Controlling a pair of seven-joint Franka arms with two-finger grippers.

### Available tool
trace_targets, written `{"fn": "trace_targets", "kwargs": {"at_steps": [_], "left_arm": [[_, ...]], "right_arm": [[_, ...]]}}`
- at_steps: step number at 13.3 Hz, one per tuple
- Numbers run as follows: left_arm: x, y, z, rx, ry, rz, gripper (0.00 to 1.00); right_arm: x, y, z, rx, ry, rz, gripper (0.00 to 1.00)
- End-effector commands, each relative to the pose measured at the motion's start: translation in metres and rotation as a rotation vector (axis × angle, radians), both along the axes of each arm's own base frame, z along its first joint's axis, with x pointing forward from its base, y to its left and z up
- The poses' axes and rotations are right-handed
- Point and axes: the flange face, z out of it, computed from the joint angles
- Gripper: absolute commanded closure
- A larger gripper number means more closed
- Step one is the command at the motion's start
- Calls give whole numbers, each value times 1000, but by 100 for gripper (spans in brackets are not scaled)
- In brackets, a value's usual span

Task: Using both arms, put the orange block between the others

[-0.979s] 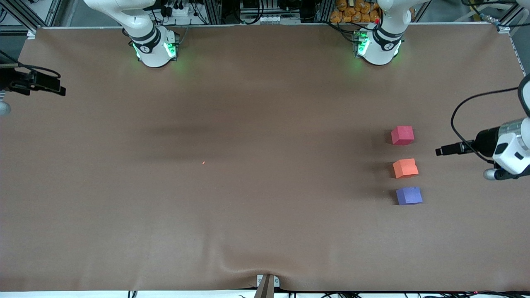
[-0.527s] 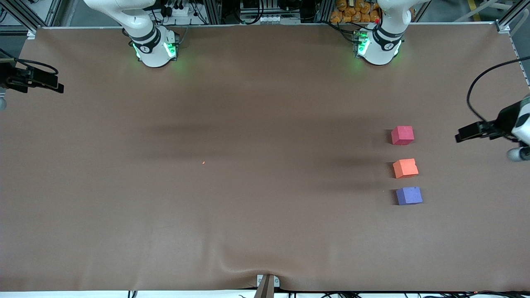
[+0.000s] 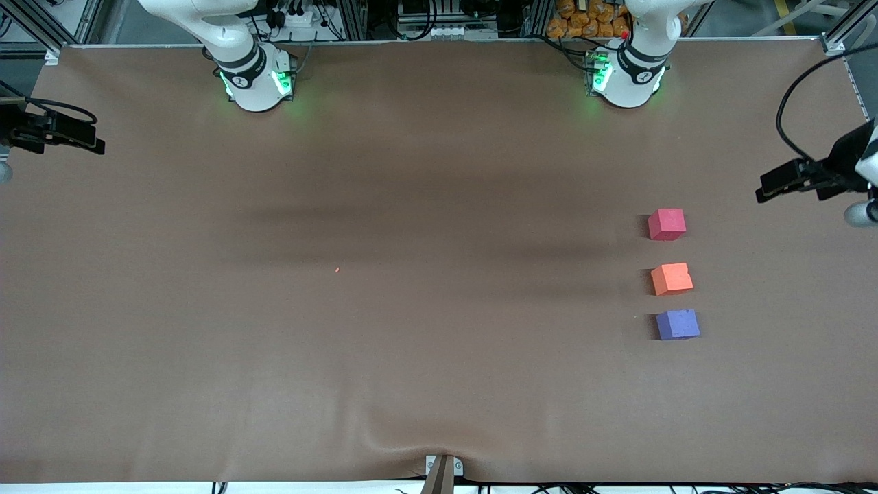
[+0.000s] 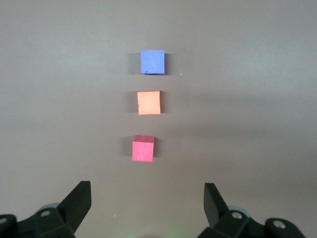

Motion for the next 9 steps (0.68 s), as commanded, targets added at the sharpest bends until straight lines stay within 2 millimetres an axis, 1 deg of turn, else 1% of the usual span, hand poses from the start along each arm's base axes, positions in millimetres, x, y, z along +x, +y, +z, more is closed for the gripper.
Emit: {"fn": "trace_targets", "kwargs": {"at_steps": [1,2,3,4,5,7,9], "left_arm": [[-15,-5,6,22,-3,-17,0],[-20,-13,6,25,-2,-30,0],[-23,-24,-2,29,16,-50,0],[-29,-19,-1,35,17,-32,0],[-37,-29,-5,40,25,-33,0],[-42,-33,-4,43,11,-36,0],[-52,-34,-2,48,-8,-36,0]], "right_arm": [[-1,-4,7,-16,-8,2,0],[-1,-4,7,-17,-8,4,0],[0,-5,6,-18,-8,1,0],[0,-6,5,-15,-8,-2,0],[1,-2,5,-14,-8,4,0],[1,-1,5,-13,-8,5,0],[1,0,5,-11,-8,6,0]]}}
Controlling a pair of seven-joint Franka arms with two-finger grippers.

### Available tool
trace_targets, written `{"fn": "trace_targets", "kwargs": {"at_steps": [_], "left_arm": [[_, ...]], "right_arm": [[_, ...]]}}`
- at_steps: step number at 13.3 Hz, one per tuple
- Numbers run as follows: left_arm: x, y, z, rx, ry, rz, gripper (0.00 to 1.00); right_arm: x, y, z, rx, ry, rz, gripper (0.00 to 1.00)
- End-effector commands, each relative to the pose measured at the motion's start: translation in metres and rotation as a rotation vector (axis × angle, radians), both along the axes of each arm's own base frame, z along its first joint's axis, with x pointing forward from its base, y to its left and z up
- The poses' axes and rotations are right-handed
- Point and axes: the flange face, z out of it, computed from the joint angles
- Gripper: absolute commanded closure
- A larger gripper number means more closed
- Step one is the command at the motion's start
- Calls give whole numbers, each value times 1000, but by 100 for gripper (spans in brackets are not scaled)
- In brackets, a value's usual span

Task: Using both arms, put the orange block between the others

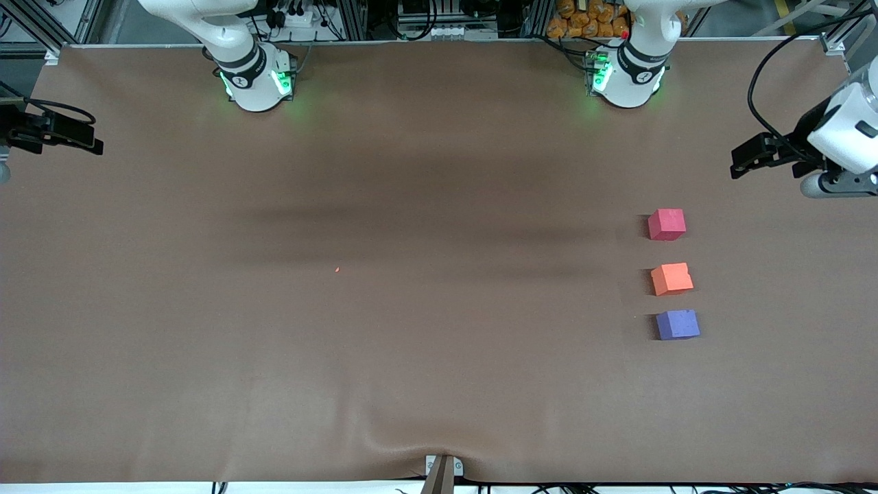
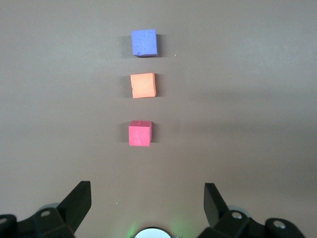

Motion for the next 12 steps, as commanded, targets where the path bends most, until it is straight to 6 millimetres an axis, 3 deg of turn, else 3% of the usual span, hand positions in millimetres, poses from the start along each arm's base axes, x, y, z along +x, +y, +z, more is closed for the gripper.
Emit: {"fn": "trace_targets", "kwargs": {"at_steps": [1,4,7,9,12], "left_arm": [[-16,7,7,11,-37,16,0],[8,31,20,4,-59,36,0],[11,22,16,9,-47,22,0],[11,33,15,1,-43,37,0],[8,33,16,-2,-45,51,0]], "right_arm": [[1,2,5,-8,-7,11,0],[1,1,5,-8,-7,8,0],[2,-3,4,-9,-5,2,0],[1,-1,5,-9,-7,5,0],[1,-3,5,-10,-7,3,0]]}}
